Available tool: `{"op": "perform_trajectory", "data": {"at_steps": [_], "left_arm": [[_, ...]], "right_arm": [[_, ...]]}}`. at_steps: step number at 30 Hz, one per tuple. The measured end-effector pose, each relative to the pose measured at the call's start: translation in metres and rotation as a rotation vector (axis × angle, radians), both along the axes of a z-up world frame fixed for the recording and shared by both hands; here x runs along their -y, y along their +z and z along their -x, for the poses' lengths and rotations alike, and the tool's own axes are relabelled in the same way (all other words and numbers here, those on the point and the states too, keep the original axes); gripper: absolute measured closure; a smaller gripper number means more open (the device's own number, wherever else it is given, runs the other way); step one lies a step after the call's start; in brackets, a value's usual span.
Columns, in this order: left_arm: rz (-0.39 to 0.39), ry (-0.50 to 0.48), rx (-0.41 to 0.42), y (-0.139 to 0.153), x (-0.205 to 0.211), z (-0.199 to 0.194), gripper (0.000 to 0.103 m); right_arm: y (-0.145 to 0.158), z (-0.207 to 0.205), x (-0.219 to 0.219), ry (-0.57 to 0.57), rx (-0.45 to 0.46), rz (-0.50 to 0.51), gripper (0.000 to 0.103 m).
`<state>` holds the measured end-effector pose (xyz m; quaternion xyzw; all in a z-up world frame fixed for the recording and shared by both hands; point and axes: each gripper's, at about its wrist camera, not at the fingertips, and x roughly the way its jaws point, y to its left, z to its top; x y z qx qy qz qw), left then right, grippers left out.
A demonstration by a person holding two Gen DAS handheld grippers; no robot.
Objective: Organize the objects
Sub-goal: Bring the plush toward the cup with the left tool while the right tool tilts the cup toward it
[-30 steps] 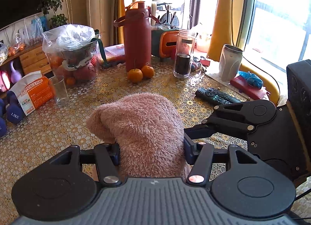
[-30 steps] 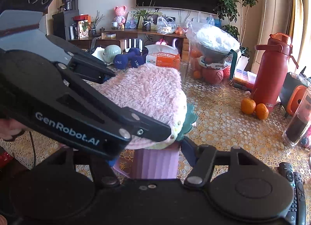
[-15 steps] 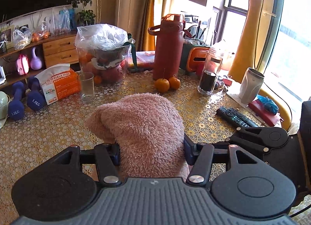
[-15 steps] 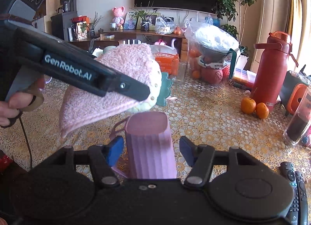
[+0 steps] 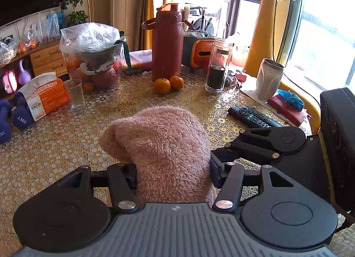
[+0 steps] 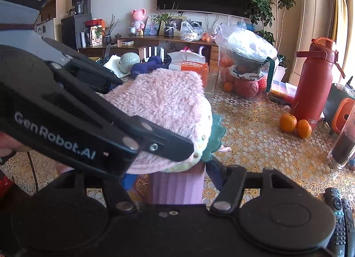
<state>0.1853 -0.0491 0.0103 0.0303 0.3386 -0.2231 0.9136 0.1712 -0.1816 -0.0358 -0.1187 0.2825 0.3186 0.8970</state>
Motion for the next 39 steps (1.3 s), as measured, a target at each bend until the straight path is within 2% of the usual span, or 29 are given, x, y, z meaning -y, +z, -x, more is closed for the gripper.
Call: {"op": "perform_trajectory", "data": {"at_steps": [7,11,18,22,31,34,39], "left_arm": [[0.031,0.090,-0.003,0.003,-0.026,-0.005,0.046],[0.042,0.096,-0.005,0.002,-0.033,-0.006,0.046],[0.036,0.041,0.015,-0.002,-0.041,-0.007,0.045],[0.033,0.023,0.016,-0.003,-0.053,-0.002,0.045],[0.030,0.068,0.005,-0.010,-0.080,-0.003,0.044],[0.012,0.136,-0.014,-0.016,-0.090,-0.011,0.044],[0.063,0.211,-0.023,-0.016,-0.106,-0.012,0.044]], "right_arm": [[-0.006,-0.001,-0.001,-0.016,-0.018,0.000,0.041],[-0.009,-0.001,-0.001,-0.003,-0.017,0.014,0.040],[-0.002,-0.007,0.006,0.186,-0.025,0.033,0.039],[0.001,-0.020,0.003,0.250,-0.028,0.039,0.039],[-0.004,-0.044,-0.021,0.399,-0.093,0.030,0.037],[-0.005,-0.043,-0.030,0.395,-0.078,0.050,0.039],[-0.002,-0.042,-0.041,0.290,-0.112,0.051,0.039]]}}
